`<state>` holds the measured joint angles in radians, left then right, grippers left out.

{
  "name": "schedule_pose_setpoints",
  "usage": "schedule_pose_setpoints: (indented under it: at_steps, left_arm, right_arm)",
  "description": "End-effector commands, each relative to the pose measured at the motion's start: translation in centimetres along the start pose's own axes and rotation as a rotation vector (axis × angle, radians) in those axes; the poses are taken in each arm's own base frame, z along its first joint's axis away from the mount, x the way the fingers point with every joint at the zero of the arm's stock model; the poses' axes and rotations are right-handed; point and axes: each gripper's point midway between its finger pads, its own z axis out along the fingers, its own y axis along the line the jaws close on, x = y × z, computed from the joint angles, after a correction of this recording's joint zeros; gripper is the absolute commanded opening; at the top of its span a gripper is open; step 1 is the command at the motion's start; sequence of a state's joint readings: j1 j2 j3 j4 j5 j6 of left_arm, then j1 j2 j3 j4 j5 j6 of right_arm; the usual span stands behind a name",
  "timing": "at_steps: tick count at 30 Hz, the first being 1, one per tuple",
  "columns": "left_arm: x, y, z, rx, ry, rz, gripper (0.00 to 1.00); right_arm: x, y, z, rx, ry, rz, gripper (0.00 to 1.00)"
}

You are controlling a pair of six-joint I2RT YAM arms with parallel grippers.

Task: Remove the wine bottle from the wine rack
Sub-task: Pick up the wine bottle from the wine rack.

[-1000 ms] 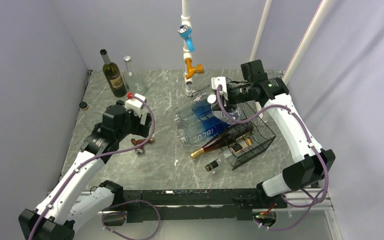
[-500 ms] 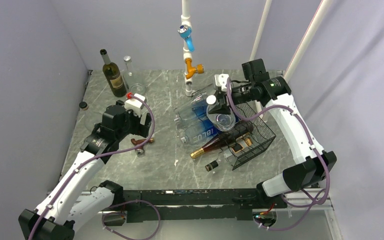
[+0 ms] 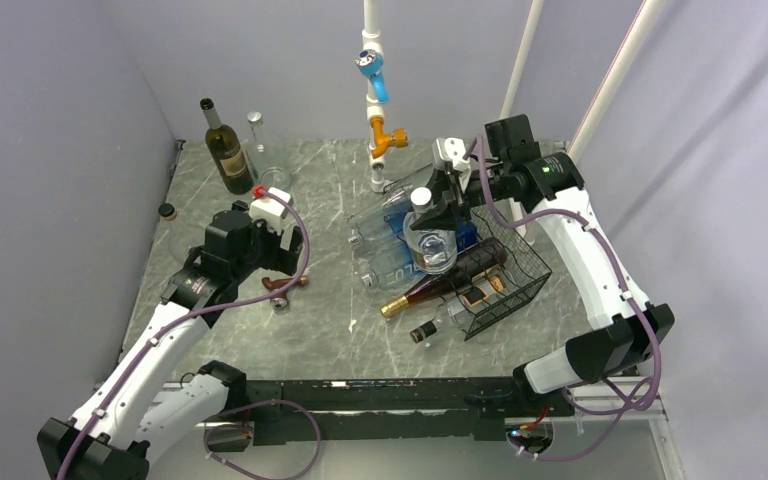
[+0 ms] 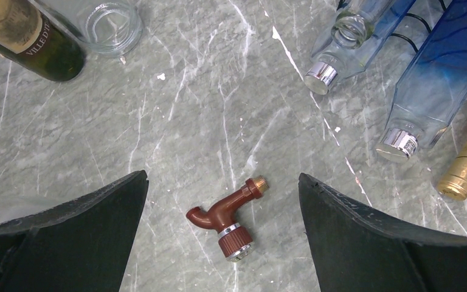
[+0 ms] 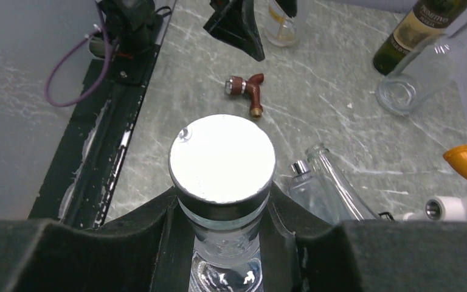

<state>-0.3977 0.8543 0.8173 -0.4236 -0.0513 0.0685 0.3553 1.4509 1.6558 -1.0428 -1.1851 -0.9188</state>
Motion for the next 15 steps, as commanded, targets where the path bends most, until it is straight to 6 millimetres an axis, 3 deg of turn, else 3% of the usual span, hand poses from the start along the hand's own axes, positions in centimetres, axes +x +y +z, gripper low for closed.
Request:
schedule_pose_setpoints:
  at_steps: [1, 15]
  left_arm:
    - [-1.1, 0.6, 0.0, -0.023, -0.048, 0.015, 0.99]
    - [-0.8, 0.9, 0.2, -0.040, -0.036, 0.016, 0.99]
  right_arm:
    - [-7.0, 2.1, -0.7, -0.055, -0.181, -0.204, 0.00]
    - [-6.5, 5.1, 3.1, -0.214, -0.218, -0.119, 0.00]
